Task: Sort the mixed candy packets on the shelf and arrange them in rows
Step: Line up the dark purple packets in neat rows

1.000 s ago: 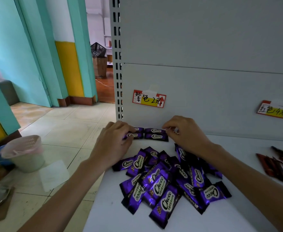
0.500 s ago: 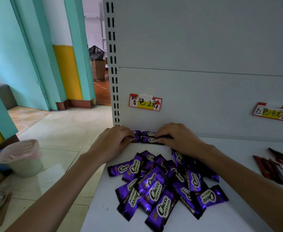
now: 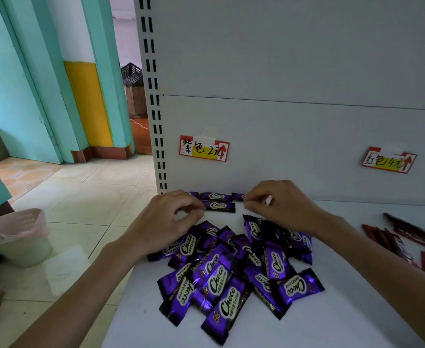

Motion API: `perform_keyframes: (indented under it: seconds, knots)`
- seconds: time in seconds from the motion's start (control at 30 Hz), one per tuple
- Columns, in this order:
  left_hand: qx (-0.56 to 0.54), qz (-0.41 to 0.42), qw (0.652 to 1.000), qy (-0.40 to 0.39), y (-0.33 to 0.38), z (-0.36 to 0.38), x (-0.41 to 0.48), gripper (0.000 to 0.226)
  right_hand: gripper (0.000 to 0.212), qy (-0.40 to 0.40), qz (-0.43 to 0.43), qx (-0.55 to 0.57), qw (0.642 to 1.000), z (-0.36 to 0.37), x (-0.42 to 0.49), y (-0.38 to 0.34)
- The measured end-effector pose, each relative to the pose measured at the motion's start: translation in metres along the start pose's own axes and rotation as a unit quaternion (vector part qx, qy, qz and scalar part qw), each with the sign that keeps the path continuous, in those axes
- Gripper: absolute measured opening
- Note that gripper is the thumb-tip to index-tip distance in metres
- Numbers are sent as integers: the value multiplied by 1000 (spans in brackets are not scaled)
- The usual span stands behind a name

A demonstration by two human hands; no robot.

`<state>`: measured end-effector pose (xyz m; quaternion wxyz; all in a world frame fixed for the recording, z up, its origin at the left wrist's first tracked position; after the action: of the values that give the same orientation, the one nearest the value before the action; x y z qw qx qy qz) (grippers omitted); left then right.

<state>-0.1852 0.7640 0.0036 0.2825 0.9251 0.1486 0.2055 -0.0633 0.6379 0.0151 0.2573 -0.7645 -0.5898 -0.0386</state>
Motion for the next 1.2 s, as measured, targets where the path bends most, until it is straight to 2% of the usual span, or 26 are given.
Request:
perform_keyframes:
  seconds: [0.07,0.13,0.27,0.37,0.63,0.73,0.8,0.87,0.93,1.0,1.07,1.13,1.2]
  knots:
    - [11,-3,1000,-23,2,4,-13,39,27,-60,12,28,998,8,-15,-5]
    - [31,-6,999,-43,-1,7,-21,48,33,-89,36,30,995,11,-29,0]
    - [12,-29,997,-77,-7,6,-28,34,25,-96,66,33,993,3,-40,11]
    - [-4,-56,996,-67,-8,4,-29,25,18,-84,86,46,992,-1,-43,17]
    - [-18,-42,995,-90,17,26,-24,37,22,-99,138,55,984,-16,-50,25]
    - [-67,-49,994,-69,21,24,-15,40,18,-25,123,152,980,-30,-41,20]
    - [-127,-59,990,-21,20,11,-8,37,20,50,132,213,967,-40,-37,22]
    - [-171,-78,982,19,13,-4,-2,37,26,89,139,242,956,-39,-32,24]
    - [-162,-91,982,35,5,-14,2,35,25,112,136,219,960,-36,-26,24]
    - [-121,-93,988,19,-4,-16,4,30,14,118,136,164,970,-31,-22,23]
    - [-64,-87,994,-3,-15,-14,4,22,9,62,133,50,988,-18,-19,22]
    - [-15,-82,996,-16,-24,-11,2,18,12,3,133,-72,989,-6,-20,24]
    - [9,-67,998,9,-28,-15,0,19,13,-2,113,-140,984,-6,-21,21]
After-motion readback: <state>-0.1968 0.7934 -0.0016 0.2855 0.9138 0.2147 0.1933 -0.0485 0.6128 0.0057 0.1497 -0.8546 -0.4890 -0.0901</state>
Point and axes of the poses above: each hand's wrist, its own x-axis towards the middle knuckle, its own z-axis out of the palm, y = z × x, the point moved 10 cm from there along x, towards the middle knuckle, and after that the axes turned 12 degrees about -z, right-handed, at the moved point
